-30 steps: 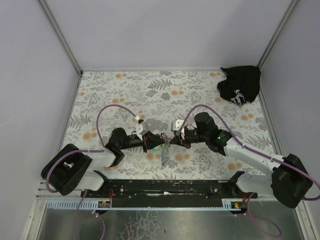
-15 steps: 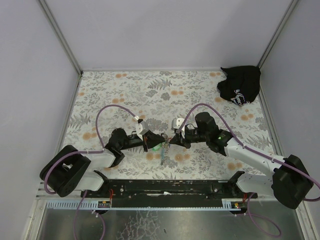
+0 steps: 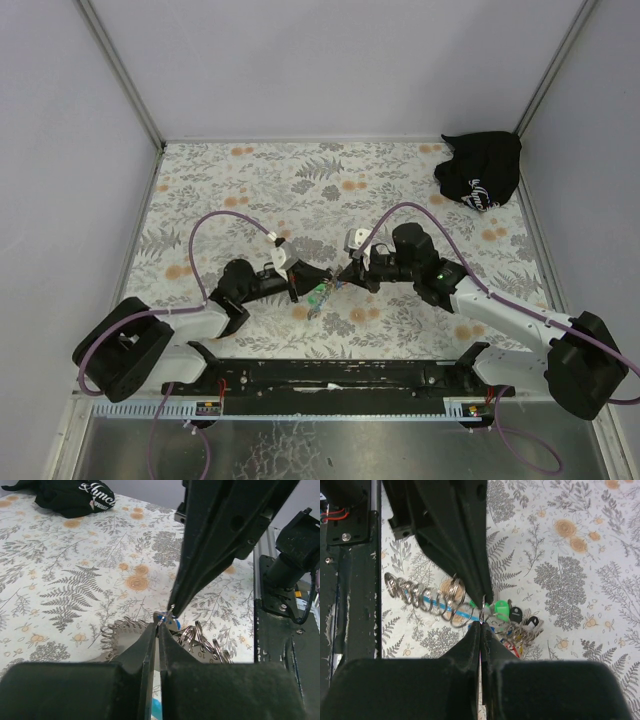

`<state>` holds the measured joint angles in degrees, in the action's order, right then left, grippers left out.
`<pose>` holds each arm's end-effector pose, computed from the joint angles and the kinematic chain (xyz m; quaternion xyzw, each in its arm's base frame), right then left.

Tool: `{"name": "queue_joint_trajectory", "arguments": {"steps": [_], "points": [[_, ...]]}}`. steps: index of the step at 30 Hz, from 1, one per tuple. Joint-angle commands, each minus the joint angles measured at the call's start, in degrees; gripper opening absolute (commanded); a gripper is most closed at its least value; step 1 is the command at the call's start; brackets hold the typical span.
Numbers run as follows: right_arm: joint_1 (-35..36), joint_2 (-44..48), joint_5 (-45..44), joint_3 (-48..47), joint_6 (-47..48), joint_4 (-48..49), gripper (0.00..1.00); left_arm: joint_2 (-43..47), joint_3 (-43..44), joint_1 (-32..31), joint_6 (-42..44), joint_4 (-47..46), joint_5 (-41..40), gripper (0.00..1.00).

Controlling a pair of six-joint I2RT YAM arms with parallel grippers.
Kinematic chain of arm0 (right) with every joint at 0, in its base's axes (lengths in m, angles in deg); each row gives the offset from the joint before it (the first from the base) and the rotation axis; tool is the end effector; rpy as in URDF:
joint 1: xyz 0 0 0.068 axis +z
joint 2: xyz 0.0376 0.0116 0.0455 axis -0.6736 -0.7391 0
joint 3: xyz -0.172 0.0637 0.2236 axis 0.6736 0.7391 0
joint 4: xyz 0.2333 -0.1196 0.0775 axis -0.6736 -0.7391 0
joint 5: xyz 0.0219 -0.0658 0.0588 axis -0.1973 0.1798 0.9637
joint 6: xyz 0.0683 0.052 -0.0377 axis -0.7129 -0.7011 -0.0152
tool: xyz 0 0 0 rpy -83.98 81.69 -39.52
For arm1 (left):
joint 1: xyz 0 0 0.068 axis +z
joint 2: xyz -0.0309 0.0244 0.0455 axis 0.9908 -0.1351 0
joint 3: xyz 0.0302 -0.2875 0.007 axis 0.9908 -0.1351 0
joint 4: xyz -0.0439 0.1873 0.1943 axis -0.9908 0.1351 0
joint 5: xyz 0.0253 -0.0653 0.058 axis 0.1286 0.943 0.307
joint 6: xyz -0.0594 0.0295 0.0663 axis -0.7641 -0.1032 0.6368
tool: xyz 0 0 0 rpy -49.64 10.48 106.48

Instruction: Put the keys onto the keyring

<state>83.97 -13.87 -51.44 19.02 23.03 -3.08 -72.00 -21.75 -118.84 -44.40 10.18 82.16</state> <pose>0.1896 0.2338 0.2490 -0.5279 0.6034 0.3641 0.4739 0.1850 -0.1965 0.2006 0.3728 0.5766 -0.4471 0.5733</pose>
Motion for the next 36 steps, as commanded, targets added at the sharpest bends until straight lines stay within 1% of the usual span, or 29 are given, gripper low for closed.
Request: {"name": "queue_joint_trajectory", "arguments": {"steps": [1,4,8,14,17,19,24,29,36], "points": [[1.25,1.57,-0.62,-2.65,-2.39,7.23,0.00,2.15,0.31,-1.94,1.88,-2.04,-2.91,0.00],[1.37,1.66,-0.41,-2.05,-2.67,8.50,0.00,2.52,0.45,-2.22,2.29,-1.28,-2.83,0.00],[1.57,1.23,1.24,-2.33,-1.65,7.74,0.00,2.25,0.50,-2.33,2.45,-1.08,-3.18,0.00],[1.62,2.31,2.53,-2.02,2.86,5.13,0.00,2.59,1.05,-2.33,2.33,1.28,-5.00,0.00],[1.60,2.86,2.85,-1.83,5.01,4.04,0.00,2.72,1.34,-2.34,0.98,1.69,-6.48,0.00],[1.74,3.04,3.00,-1.64,6.38,3.59,0.00,2.92,2.17,-2.34,-0.11,3.83,-7.89,0.00],[2.65,2.82,1.61,-1.70,8.91,2.36,0.00,4.09,3.29,-2.42,-4.10,7.95,-12.16,0.00],[4.71,2.29,-2.24,-2.82,10.99,-0.10,0.00,5.38,4.46,-2.77,-6.08,11.57,-14.38,0.00],[6.59,1.55,-5.32,-3.37,13.08,-2.14,0.00,7.82,4.28,-2.95,-10.98,12.13,-18.55,0.00]]}}
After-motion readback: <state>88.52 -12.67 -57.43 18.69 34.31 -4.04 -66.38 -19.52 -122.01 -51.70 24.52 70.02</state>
